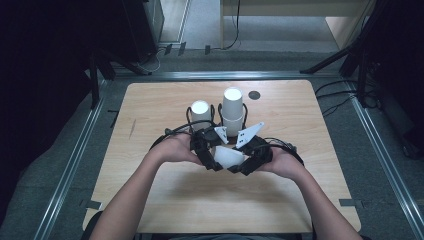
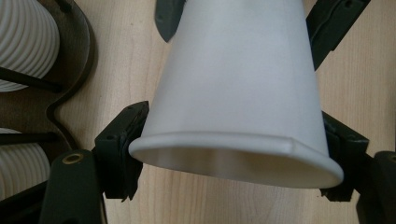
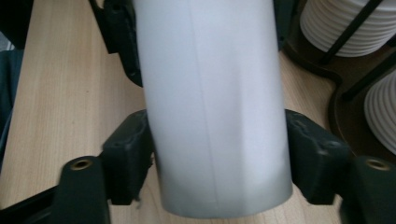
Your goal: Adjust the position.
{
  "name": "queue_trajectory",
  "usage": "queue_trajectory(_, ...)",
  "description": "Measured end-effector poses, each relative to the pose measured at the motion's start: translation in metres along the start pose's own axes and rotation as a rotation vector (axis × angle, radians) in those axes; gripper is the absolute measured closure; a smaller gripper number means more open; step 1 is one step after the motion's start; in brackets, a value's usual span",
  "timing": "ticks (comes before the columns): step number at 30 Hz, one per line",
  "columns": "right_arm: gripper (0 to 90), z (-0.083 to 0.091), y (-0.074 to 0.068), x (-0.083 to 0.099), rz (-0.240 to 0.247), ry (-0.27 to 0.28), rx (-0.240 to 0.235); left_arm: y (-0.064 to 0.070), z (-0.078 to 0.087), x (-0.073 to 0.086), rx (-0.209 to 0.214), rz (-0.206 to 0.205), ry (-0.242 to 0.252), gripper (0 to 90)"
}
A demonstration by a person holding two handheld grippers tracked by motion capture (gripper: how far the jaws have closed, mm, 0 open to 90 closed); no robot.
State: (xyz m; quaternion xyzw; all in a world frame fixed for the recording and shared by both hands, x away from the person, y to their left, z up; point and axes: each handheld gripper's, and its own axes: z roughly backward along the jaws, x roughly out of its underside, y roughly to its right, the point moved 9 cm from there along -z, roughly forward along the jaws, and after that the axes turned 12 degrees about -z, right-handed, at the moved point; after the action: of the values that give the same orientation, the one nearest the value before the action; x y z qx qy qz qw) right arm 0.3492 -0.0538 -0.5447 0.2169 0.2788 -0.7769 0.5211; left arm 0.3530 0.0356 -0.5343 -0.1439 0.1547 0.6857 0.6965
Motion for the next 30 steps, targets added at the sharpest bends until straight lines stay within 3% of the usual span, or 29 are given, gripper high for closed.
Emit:
queue_trajectory(8, 32.9, 0.002, -0.002, 0.001, 0.034, -0.008, 0.002, 0.001, 0.000, 0.000, -0.016, -0.040, 0.035, 19.4)
queue_trajectory(10, 32.9, 0.002, -0.001, 0.001, 0.034, -0.006, 0.004, 0.001, 0.000, 0.000, -0.020, -0.046, 0.042, 12.7)
queue_trajectory(13, 32.9, 0.005, 0.000, 0.001, 0.026, 0.001, 0.008, -0.003, 0.000, 0.000, -0.052, -0.033, 0.052, 8.3)
queue_trajectory(16, 32.9, 0.007, 0.003, 0.001, 0.021, 0.011, 0.013, -0.003, 0.001, 0.001, -0.037, -0.013, 0.094, 8.0)
queue_trajectory(21, 32.8, 0.010, 0.005, 0.001, 0.018, 0.021, 0.015, -0.004, 0.001, 0.005, -0.040, 0.003, 0.106, 8.0)
queue_trajectory(30, 32.7, 0.013, 0.006, 0.001, 0.014, 0.032, 0.012, -0.006, 0.001, 0.018, -0.046, 0.035, 0.173, 8.9)
